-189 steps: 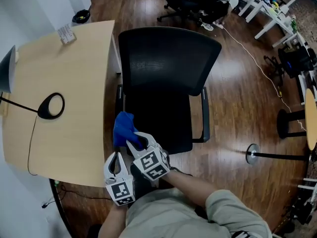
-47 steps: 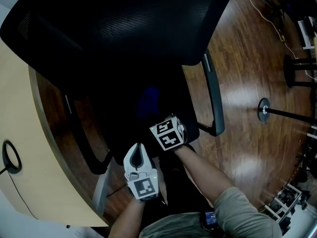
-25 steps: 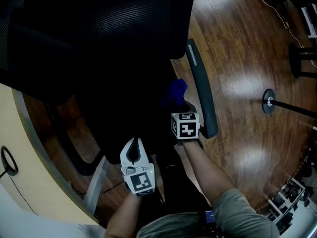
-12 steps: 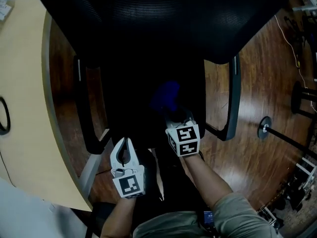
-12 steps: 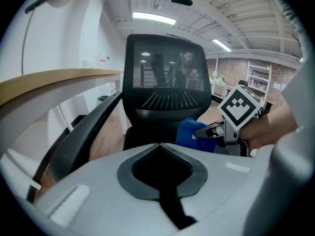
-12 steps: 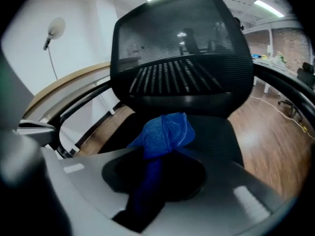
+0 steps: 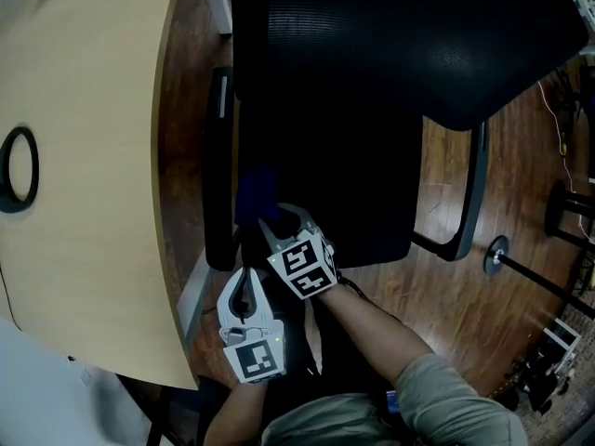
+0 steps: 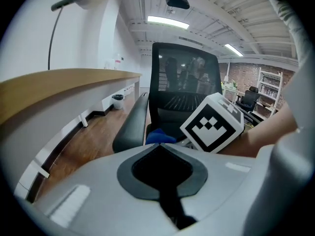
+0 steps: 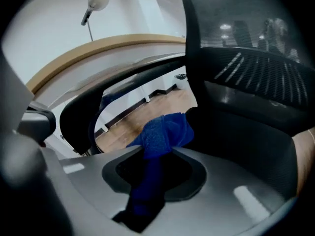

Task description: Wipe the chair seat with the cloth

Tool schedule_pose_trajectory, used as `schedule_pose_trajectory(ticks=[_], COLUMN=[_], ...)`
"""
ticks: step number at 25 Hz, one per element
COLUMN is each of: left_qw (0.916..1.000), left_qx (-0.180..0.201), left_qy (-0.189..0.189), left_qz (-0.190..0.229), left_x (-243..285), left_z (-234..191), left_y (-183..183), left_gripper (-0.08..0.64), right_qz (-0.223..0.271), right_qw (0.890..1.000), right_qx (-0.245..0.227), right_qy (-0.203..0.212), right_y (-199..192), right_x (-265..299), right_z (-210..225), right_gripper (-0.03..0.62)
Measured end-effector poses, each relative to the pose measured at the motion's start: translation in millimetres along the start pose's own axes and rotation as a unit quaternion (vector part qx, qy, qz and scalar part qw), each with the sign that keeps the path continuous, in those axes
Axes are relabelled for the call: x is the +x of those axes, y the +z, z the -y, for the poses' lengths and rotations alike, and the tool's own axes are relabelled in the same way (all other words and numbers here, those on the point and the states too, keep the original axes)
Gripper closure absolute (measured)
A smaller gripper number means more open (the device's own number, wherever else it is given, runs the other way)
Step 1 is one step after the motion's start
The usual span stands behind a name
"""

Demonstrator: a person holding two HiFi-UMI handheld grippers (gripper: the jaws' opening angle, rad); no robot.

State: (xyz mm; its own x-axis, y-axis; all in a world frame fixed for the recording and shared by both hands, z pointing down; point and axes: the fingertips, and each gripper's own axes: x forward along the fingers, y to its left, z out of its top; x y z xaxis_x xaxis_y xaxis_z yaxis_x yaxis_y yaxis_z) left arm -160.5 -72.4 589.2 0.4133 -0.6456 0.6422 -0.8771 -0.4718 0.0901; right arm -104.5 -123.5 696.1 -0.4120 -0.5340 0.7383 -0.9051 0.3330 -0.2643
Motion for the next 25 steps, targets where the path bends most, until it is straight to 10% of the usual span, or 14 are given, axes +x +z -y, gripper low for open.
schedule_pose_trajectory(ticks=[16, 25], left_qw=[0.9986, 0.9863], left_qx=[0.038, 0.099], left_qy=[-0.029, -0.13], left_qz=[-0.021, -0.02], left_x=[24.2, 53.0], left_z=[55.3, 160.7], left_y=[-24.2, -9.6], left_gripper=[0.555, 0.555], right_qz=[-0.024, 0.001], right_qw=[0.995, 0.961], right_qx=[0.064, 0.19], right_qy=[-0.071, -0.199], right_y=[-60.7, -118.8], right_x=[-25.9, -119.2], right_z=[75.4, 189.6], right_gripper=[0.5, 0.5])
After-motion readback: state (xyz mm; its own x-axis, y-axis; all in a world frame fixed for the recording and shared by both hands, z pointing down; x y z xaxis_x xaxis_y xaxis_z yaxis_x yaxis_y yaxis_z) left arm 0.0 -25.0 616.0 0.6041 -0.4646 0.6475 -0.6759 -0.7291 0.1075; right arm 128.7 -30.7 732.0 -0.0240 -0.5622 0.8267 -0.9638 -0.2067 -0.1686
